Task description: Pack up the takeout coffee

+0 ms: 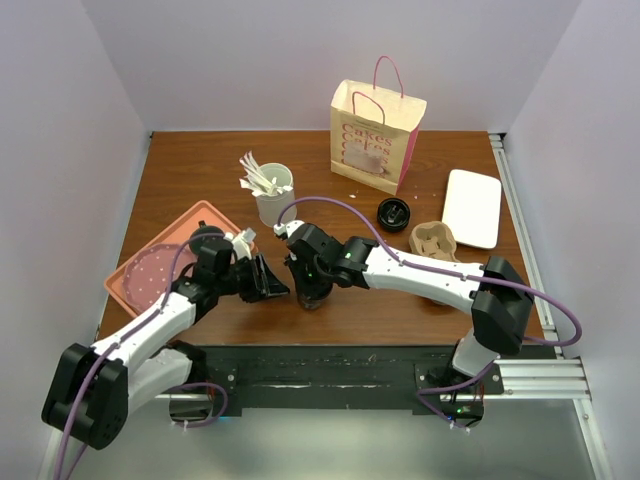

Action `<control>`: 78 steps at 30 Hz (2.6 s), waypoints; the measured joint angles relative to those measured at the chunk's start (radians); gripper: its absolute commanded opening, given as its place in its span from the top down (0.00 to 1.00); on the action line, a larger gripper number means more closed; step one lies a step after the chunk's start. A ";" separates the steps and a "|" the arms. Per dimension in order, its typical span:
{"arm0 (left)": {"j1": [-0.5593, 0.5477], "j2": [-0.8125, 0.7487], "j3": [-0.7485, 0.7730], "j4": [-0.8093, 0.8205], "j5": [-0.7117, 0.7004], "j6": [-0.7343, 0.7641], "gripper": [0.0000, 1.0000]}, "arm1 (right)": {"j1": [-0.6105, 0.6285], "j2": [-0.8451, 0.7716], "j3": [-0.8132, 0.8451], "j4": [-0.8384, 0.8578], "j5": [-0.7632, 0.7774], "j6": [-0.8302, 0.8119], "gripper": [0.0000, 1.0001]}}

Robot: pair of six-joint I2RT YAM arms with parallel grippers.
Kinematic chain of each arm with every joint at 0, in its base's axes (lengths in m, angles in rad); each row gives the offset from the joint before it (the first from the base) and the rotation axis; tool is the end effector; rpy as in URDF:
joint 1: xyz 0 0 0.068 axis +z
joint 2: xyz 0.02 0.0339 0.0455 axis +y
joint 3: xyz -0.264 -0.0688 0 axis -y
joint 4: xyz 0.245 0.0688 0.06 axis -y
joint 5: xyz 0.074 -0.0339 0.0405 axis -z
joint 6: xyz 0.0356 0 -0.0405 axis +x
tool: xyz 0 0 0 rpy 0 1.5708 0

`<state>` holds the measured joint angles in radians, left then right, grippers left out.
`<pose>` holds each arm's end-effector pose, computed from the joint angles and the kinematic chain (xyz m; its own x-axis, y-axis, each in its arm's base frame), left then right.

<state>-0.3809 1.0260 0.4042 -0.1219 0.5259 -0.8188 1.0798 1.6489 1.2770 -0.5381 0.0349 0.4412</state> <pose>0.1738 -0.0889 0.1744 -0.9146 -0.3141 -0.2545 -0.0051 0.6384 -0.7697 0.1698 0.3150 0.2571 -0.7086 -0.4203 -0.5667 -0.6288 0.7405 0.2372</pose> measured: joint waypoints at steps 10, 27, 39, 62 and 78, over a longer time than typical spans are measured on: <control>0.000 -0.071 -0.004 0.103 0.045 -0.034 0.56 | 0.000 0.000 0.000 0.000 0.000 -0.001 1.00; 0.000 -0.037 -0.049 0.182 0.070 -0.053 0.56 | 0.000 -0.001 -0.001 0.002 -0.002 0.003 1.00; 0.000 -0.014 -0.051 0.218 0.071 -0.053 0.56 | 0.000 -0.001 -0.002 0.003 -0.004 0.004 1.00; 0.000 0.024 -0.058 0.201 0.050 -0.048 0.57 | 0.000 -0.001 -0.002 0.002 -0.003 0.010 0.98; 0.000 -0.047 -0.056 0.191 0.071 -0.055 0.61 | 0.000 -0.001 -0.002 0.001 -0.001 0.010 0.98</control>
<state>-0.3809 0.9791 0.3477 0.0689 0.5964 -0.8738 1.0798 1.6482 1.2747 -0.5369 0.0338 0.4507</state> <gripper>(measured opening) 0.393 0.033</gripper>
